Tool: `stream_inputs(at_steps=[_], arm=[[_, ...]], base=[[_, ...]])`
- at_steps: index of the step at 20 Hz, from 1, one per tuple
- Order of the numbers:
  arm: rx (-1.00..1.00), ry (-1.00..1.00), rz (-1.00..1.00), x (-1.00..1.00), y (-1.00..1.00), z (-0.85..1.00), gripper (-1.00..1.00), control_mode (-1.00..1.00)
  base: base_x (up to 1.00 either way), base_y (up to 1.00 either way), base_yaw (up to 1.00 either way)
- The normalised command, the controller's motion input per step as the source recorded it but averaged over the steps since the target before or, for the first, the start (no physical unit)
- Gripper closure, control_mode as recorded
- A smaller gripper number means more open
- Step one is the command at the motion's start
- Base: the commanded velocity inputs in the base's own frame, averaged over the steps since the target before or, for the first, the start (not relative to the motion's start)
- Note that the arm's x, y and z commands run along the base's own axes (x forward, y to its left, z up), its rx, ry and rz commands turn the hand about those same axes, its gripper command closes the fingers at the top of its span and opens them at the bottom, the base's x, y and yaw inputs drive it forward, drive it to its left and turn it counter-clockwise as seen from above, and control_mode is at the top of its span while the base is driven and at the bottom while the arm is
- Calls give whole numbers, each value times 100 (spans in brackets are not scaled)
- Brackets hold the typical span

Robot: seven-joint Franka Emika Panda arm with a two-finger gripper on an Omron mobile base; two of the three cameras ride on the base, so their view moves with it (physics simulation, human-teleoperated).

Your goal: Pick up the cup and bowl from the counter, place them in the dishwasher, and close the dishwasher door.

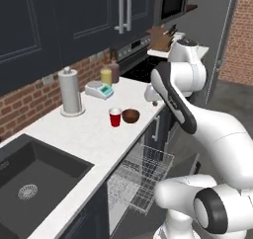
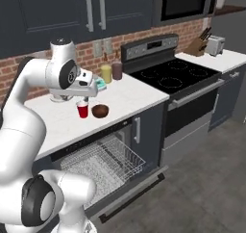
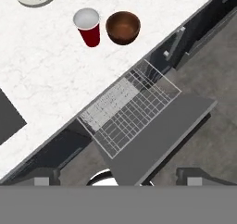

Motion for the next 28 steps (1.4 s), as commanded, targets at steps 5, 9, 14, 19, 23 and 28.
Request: stream_inputs(at_steps=[5,9,14,19,23,28], arm=[[0,0,0,0,0,0,-100,100],[0,0,0,0,0,0,-100,100],[0,0,0,0,0,0,-100,100],[0,0,0,0,0,0,-100,100],[0,0,0,0,0,0,-100,100],[0,0,0,0,0,0,-100,100]], base=[[0,23,-29],[-3,23,-22],[-20,30,-16],[-30,40,-13],[-30,55,-12],[-3,68,-14]])
